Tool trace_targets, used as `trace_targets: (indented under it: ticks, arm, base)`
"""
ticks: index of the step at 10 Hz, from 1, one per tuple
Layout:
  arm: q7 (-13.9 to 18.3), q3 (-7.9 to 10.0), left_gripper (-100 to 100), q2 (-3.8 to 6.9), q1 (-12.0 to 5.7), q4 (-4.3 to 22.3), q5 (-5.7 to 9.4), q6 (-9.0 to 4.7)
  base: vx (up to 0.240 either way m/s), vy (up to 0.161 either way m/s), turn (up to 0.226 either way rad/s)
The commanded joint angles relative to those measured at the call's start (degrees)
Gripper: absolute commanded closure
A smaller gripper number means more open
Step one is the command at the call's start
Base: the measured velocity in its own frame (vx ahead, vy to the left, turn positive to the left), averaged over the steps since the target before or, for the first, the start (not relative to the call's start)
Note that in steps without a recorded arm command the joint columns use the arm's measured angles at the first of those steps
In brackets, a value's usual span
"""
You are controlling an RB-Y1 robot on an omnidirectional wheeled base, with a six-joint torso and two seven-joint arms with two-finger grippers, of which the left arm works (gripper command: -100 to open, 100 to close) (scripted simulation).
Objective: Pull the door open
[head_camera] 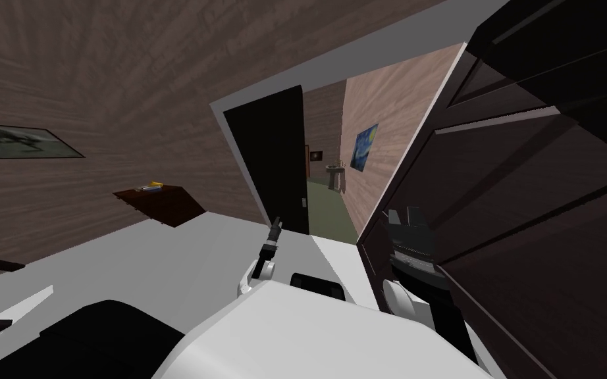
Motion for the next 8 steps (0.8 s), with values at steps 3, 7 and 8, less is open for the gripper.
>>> trace_targets:
  ticks: [3,7,8]
  arm:
    - [1.10,-0.32,-100,0.55,-1.36,5.31,0.60,-1.38]
    - [2.30,-0.61,-100,1.21,-2.78,10.73,1.26,-2.70]
    - [2.60,-0.69,-100,1.37,-3.13,12.08,1.42,-3.04]
  base:
    - [0.110,-0.035,-0.067]
    - [0.116,-0.036,-0.060]
    - [0.093,-0.028,-0.067]
